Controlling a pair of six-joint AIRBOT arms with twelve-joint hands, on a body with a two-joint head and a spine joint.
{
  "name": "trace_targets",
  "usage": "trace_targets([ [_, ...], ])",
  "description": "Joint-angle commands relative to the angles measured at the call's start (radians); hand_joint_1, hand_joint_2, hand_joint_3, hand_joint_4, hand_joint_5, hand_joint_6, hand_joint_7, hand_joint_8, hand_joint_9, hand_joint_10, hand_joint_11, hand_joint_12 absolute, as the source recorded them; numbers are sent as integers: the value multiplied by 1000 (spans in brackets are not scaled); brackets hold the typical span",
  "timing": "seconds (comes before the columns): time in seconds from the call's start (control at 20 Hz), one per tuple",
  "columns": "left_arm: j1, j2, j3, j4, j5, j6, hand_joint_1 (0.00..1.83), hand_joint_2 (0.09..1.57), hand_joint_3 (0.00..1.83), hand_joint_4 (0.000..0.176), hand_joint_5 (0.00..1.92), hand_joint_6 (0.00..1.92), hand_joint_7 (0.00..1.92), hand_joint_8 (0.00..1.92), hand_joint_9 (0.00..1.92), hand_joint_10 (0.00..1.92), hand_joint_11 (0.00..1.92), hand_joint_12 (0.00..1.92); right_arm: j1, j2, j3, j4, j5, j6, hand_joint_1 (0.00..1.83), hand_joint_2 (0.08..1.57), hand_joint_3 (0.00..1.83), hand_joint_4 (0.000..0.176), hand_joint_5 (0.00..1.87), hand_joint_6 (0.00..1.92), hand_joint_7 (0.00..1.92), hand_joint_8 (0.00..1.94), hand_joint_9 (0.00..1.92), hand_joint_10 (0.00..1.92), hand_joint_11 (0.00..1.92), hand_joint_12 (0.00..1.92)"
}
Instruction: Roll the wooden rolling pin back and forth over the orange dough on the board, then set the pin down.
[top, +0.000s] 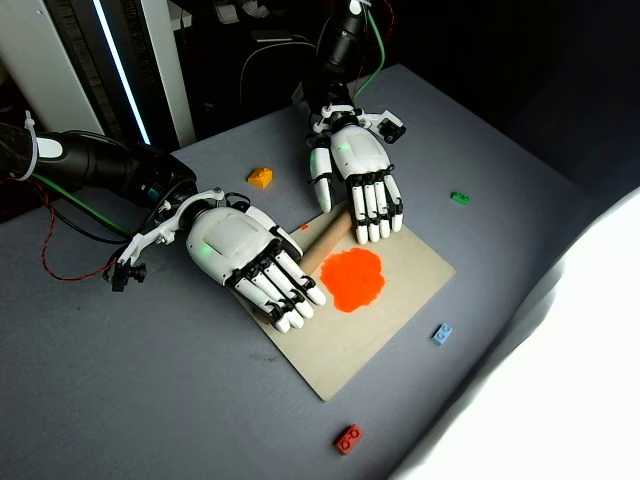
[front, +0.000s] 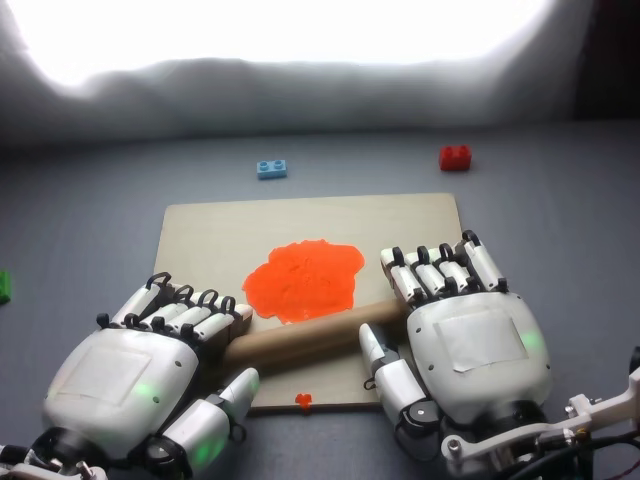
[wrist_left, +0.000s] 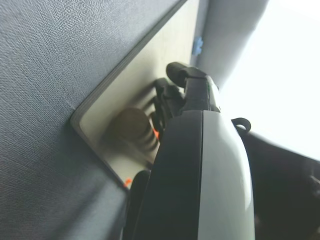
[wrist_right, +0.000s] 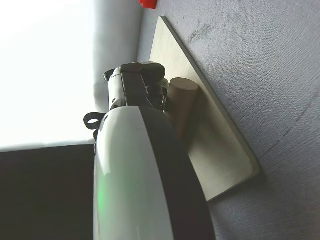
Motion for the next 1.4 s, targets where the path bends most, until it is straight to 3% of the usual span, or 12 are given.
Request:
trace_targets([
  [0.0, -6, 4, 5, 55, -44, -5, 0, 1571, 79, 0, 446, 2, 508, 5, 405, 6, 0, 706, 13, 6, -3, -86, 94, -4, 0, 1569, 5, 0, 374, 9, 470, 5, 460, 10, 0, 1009],
  [0.75, -43, 6, 38, 79, -15, -9, 0, 1571, 89, 0, 415, 1, 478, 0, 379, 1, 0, 647, 12, 9, -6, -89, 94, -4, 0, 1570, 8, 0, 371, 3, 467, 1, 453, 10, 0, 1003],
  [1.35, -66, 39, 26, 87, 2, -9, 0, 1571, 87, 0, 453, 10, 513, 7, 412, 9, 0, 741, 20, 9, -6, -90, 95, -4, 0, 1571, 5, 0, 367, 7, 463, 2, 447, 5, 0, 1020],
])
